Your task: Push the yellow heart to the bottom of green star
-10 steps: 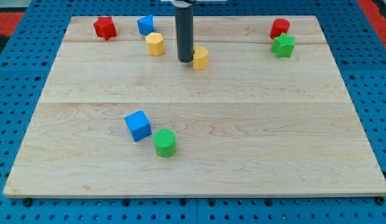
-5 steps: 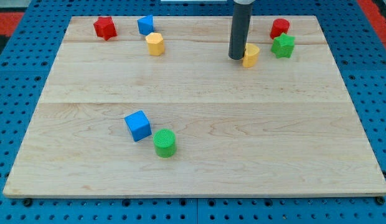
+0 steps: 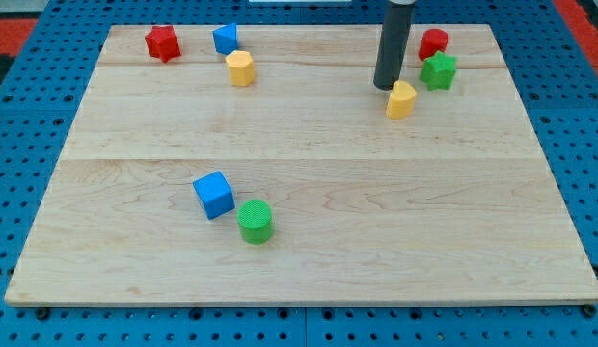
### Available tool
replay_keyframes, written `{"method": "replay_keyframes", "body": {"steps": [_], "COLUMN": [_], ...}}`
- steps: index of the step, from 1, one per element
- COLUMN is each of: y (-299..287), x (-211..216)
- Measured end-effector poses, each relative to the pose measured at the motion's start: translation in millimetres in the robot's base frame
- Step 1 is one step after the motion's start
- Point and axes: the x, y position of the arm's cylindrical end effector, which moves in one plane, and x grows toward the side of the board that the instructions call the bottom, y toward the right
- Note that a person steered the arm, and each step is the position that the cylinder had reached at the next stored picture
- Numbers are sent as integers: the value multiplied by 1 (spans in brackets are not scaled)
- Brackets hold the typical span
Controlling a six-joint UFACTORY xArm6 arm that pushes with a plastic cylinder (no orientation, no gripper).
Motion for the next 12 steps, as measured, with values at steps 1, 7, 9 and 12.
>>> {"method": "replay_keyframes", "body": {"steps": [1,7,9,12], "y": [-26,32,54,25], "x": [7,41,57,44]}}
